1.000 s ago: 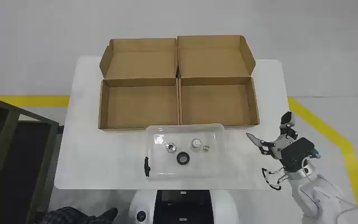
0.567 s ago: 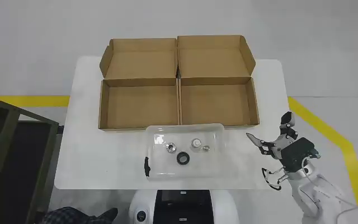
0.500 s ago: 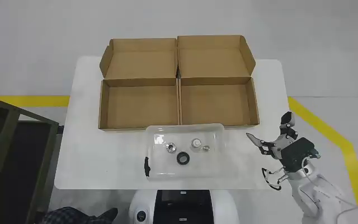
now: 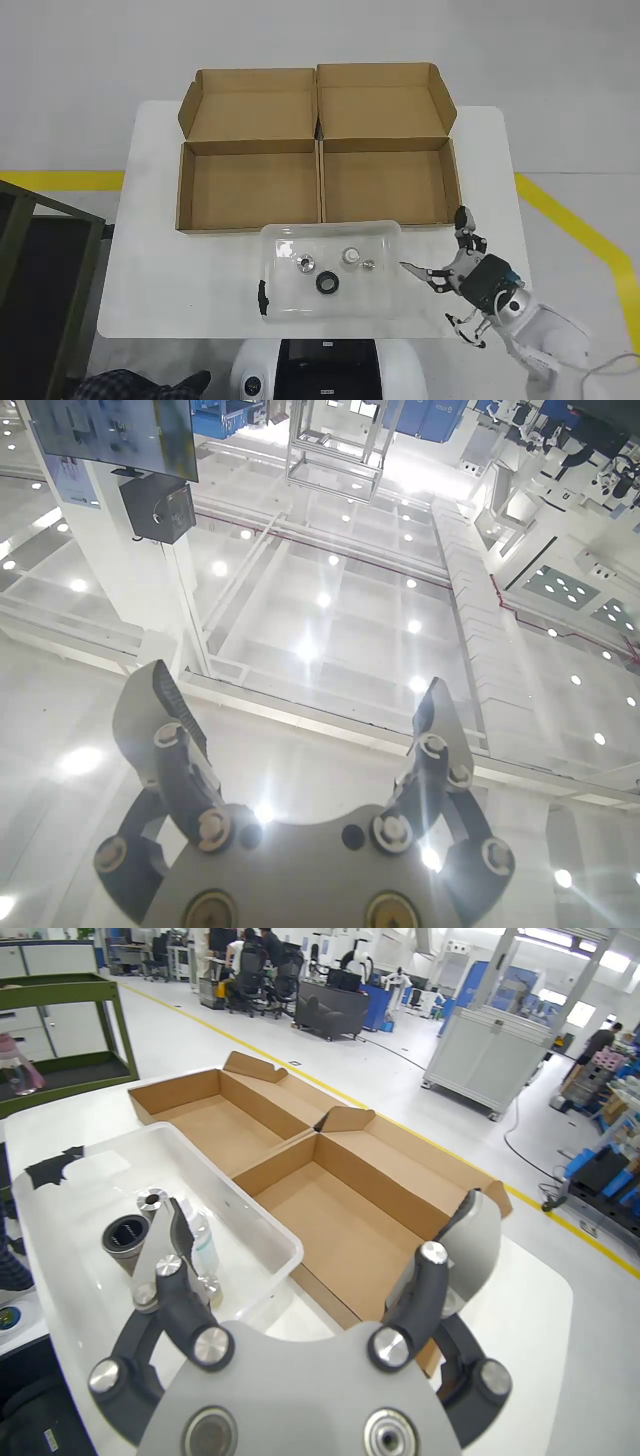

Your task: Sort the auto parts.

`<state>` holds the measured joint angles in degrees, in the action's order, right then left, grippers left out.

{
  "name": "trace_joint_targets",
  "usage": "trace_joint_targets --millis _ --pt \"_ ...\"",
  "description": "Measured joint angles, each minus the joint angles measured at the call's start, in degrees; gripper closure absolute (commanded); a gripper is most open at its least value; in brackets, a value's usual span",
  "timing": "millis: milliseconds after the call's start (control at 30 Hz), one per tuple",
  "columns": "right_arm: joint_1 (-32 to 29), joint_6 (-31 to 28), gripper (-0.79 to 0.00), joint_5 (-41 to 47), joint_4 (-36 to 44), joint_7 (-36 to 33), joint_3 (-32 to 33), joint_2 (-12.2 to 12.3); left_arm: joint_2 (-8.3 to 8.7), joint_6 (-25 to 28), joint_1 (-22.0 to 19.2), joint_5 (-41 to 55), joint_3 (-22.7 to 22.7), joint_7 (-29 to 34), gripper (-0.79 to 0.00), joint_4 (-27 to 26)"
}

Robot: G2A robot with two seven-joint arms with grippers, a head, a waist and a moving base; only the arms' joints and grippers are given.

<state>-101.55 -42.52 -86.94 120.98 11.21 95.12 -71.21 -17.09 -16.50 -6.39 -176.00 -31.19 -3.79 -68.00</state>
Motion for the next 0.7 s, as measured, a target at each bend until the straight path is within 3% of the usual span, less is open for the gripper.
trace_joint_targets --millis 400,700 --pt "5.4 -8.2 -0.785 -1.8 -1.0 -5.3 -10.2 0.7 0.00 0.0 0.0 0.0 0.0 0.0 -0.785 0.0" --pt "8.3 -13.4 -0.785 -1.5 -5.1 -10.0 -13.6 1.5 0.00 0.0 0.0 0.0 0.0 0.0 -0.785 0.0"
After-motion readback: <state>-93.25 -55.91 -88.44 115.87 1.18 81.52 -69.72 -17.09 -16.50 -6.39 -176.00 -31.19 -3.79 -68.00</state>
